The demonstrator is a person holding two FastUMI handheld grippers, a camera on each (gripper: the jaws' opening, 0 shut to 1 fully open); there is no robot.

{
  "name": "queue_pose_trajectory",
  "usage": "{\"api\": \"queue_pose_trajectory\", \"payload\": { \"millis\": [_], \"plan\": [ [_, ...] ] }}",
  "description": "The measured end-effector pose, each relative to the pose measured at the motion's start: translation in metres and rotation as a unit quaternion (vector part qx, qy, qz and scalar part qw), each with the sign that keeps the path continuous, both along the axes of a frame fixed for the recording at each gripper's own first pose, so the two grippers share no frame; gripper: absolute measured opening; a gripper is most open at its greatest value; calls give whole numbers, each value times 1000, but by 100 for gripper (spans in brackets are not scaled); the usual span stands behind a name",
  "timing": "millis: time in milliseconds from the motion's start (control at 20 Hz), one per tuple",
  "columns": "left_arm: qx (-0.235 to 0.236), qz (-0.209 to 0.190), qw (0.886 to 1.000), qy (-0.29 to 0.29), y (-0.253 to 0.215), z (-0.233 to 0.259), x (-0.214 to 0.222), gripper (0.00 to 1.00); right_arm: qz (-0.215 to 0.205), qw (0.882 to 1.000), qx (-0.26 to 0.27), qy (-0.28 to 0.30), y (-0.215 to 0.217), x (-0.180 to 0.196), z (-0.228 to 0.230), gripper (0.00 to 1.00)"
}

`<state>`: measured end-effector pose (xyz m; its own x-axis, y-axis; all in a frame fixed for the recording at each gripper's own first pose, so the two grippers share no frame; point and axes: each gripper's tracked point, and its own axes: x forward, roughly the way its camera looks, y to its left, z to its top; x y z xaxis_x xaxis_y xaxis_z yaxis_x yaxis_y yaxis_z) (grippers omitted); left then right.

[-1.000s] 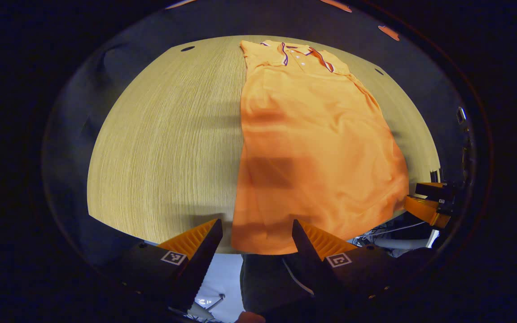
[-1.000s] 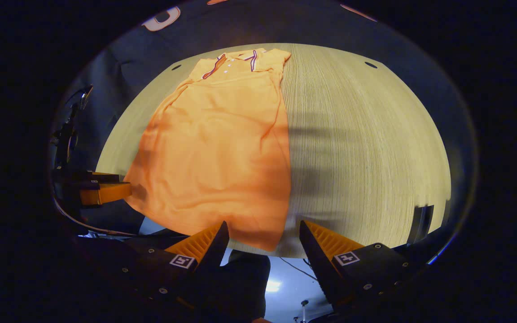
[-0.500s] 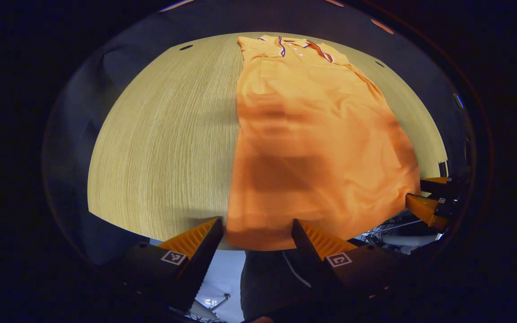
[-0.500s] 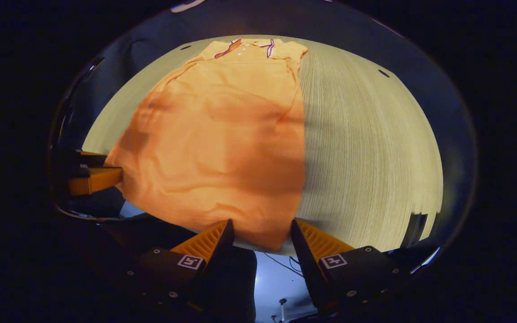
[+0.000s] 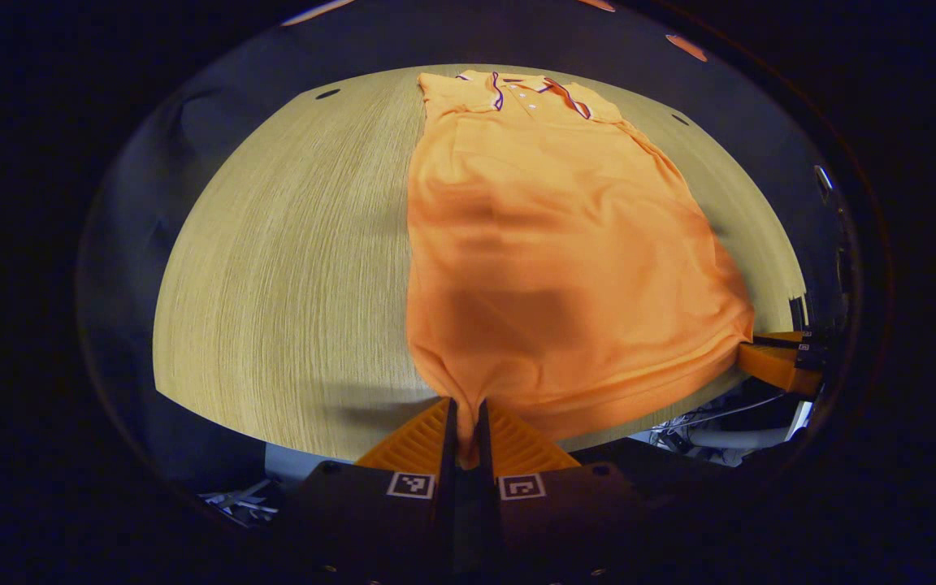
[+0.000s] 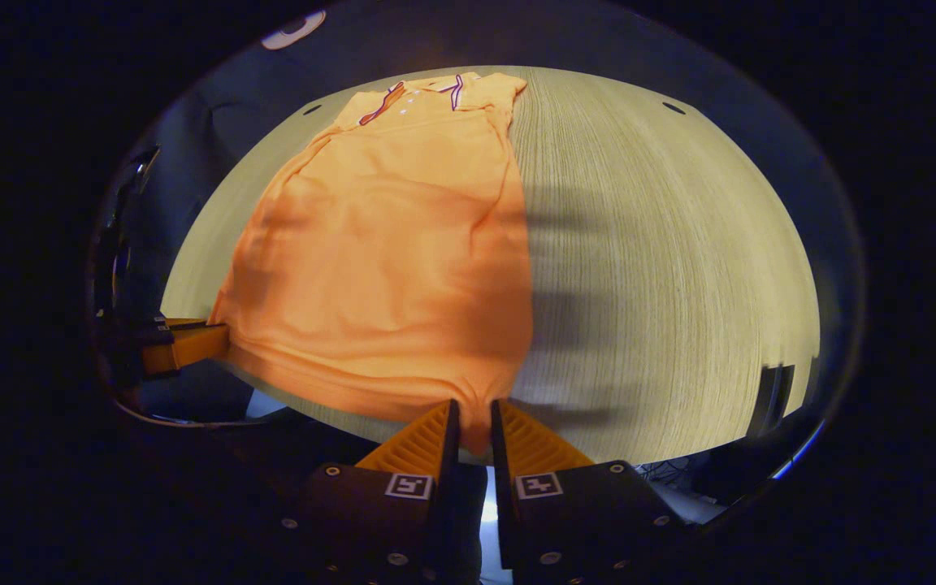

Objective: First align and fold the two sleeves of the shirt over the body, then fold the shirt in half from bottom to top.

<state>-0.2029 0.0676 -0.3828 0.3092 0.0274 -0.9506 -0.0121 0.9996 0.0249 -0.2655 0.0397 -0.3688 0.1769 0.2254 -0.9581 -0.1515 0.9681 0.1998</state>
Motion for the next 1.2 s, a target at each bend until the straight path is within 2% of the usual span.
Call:
{"api": "queue_pose_trajectory", "payload": {
  "millis": [50, 250, 350, 500, 700, 850, 1200],
  "plan": [
    [-5, -4, 1000, -5, -3, -4, 1, 2, -6, 1000, 9, 9, 5, 0, -11, 4],
    [-3, -16, 1000, -2, -3, -4, 2, 2, -4, 1000, 18, 14, 8, -3, -4, 4],
    [-4, -11, 1000, -9, 0, 1, 5, 2, -11, 999, 38, 10, 14, 0, 2, 4],
    [-16, -2, 999, -30, 1, 14, 18, 2, -43, 997, 69, 6, 17, 8, 10, 4],
    [-22, 0, 999, -40, 1, 19, 23, 2, -39, 992, 116, 1, 26, 14, 24, 4],
    [-23, 0, 999, -46, 2, 23, 26, 2, -28, 993, 117, -2, 28, 17, 23, 4],
    [-42, 10, 997, -69, -4, 32, 40, 2, -56, 984, 167, -12, 42, 32, 36, 4]
  ]
}}
